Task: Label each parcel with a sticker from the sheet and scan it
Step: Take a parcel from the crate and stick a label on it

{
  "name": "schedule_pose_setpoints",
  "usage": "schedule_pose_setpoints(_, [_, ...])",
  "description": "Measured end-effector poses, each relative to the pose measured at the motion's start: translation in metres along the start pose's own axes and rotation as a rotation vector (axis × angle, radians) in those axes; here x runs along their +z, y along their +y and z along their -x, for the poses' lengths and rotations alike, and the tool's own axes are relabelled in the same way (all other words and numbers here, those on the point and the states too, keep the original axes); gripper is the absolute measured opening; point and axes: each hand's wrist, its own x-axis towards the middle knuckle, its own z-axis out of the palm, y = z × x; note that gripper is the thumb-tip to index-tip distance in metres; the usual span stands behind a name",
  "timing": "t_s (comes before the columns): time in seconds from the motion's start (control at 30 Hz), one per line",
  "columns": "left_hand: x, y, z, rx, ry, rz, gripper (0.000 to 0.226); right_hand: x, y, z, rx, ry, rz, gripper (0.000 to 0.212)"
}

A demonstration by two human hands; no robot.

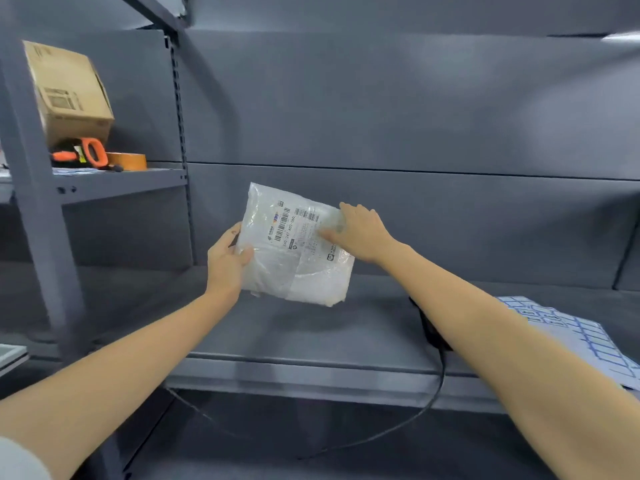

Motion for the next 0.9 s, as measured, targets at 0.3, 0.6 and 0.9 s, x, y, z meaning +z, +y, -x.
schedule_pose_setpoints(0.3, [0.044,0.016,-0.009,0.087,-0.085,-0.138,0.048,-0.013,0.043,0.019,0.146,0.029,-0.477,0.056])
schedule_pose_setpoints(0.6, [0.081,-0.017,0.015,-0.06,-0.167,-0.134,0.104,0.028,0.047,0.058,0.508,0.317,-1.21,0.038])
schedule_pose_setpoints(0.9, [0.112,-0.056,0.042,-0.105,-0.232,-0.021,0.082,0.052,0.075,0.095,0.53,0.182,-1.204,0.035])
